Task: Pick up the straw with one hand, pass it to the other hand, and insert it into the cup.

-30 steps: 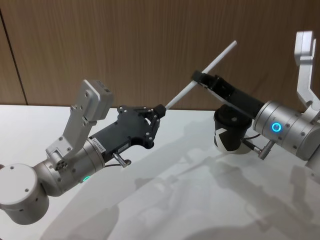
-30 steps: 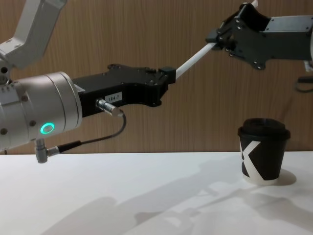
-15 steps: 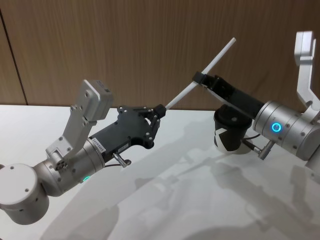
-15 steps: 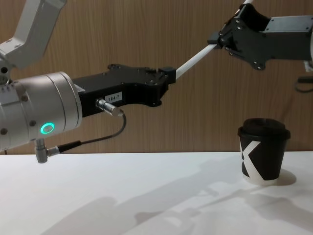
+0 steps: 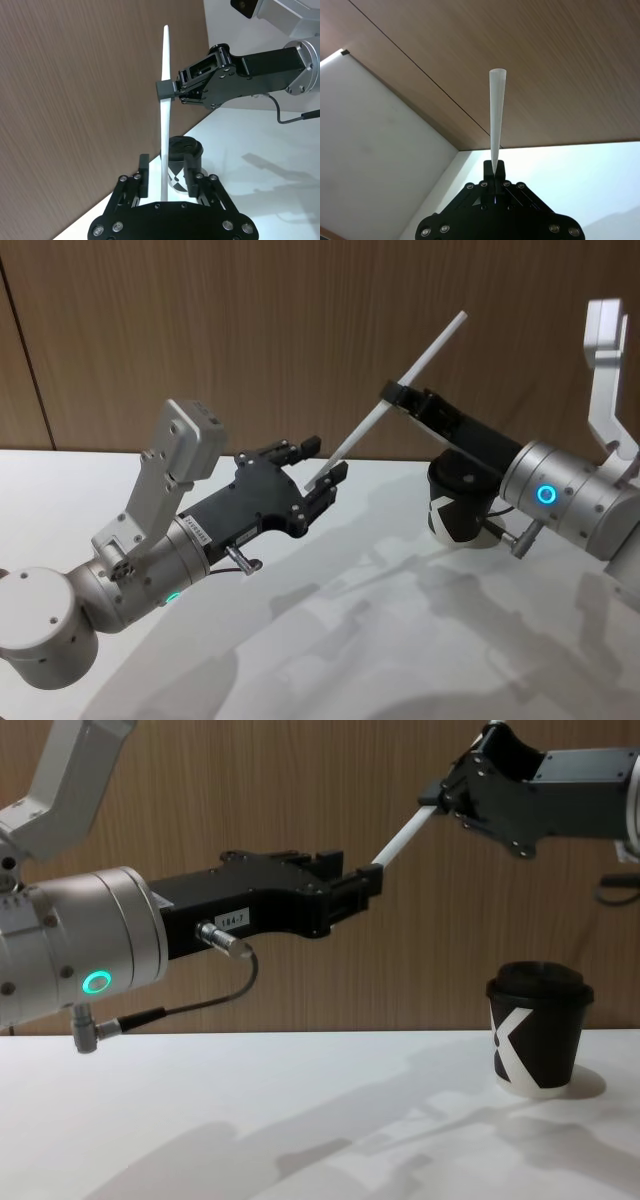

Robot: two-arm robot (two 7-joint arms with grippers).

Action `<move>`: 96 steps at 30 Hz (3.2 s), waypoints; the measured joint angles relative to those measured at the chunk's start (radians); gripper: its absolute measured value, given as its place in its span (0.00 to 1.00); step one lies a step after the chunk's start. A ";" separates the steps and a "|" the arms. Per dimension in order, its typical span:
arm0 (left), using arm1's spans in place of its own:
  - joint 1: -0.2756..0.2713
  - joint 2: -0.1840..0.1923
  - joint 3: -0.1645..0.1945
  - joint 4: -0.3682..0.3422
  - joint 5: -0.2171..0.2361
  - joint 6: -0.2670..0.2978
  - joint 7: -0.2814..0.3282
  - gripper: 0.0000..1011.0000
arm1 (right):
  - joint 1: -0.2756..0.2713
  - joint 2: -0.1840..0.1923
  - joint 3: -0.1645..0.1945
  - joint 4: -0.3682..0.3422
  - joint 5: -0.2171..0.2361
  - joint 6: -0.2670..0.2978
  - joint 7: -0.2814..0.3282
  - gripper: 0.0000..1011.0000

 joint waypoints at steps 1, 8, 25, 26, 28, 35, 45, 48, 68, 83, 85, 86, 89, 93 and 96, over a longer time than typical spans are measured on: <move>0.000 0.000 0.000 0.000 0.000 0.000 0.000 0.43 | 0.001 0.002 -0.003 0.000 -0.004 -0.003 0.002 0.01; 0.000 0.000 0.000 0.000 0.000 0.000 0.000 0.65 | 0.017 0.029 -0.033 -0.001 -0.045 -0.034 0.023 0.01; 0.000 0.000 0.000 0.000 0.000 0.000 0.000 0.99 | 0.091 0.159 -0.115 -0.021 -0.202 -0.123 0.094 0.01; 0.000 0.000 0.000 0.000 0.000 0.000 0.000 0.99 | 0.095 0.166 -0.118 -0.023 -0.210 -0.126 0.100 0.01; 0.000 0.000 0.000 0.000 0.000 0.000 0.000 0.99 | 0.108 0.190 -0.125 -0.029 -0.228 -0.134 0.111 0.01; 0.000 0.000 0.000 0.000 0.000 0.000 0.000 0.99 | 0.144 0.255 -0.145 -0.038 -0.281 -0.159 0.144 0.01; 0.000 0.000 0.000 0.000 0.000 0.000 0.000 0.99 | 0.183 0.327 -0.176 -0.032 -0.340 -0.183 0.181 0.01; 0.000 0.000 0.000 0.000 0.000 0.000 0.000 0.99 | 0.191 0.343 -0.185 -0.025 -0.352 -0.188 0.190 0.01; 0.000 0.000 0.000 0.000 0.000 0.000 0.000 0.99 | 0.222 0.402 -0.222 0.047 -0.410 -0.210 0.205 0.01; 0.000 0.000 0.000 0.000 0.000 0.000 0.000 0.99 | 0.221 0.415 -0.215 0.104 -0.436 -0.225 0.205 0.01; 0.000 0.000 0.000 0.000 0.000 0.000 0.000 0.99 | 0.220 0.415 -0.214 0.108 -0.438 -0.227 0.205 0.01; 0.000 0.000 0.000 0.000 0.000 0.000 0.000 0.99 | 0.219 0.415 -0.213 0.112 -0.439 -0.228 0.205 0.01; 0.000 0.000 0.000 0.000 0.000 0.000 0.000 0.99 | 0.217 0.415 -0.211 0.119 -0.443 -0.232 0.205 0.01; 0.000 0.000 0.000 0.000 0.000 0.000 0.000 0.99 | 0.214 0.412 -0.209 0.128 -0.446 -0.236 0.206 0.01; 0.000 0.000 0.000 0.000 0.000 0.000 0.000 0.99 | 0.213 0.410 -0.207 0.134 -0.448 -0.240 0.207 0.01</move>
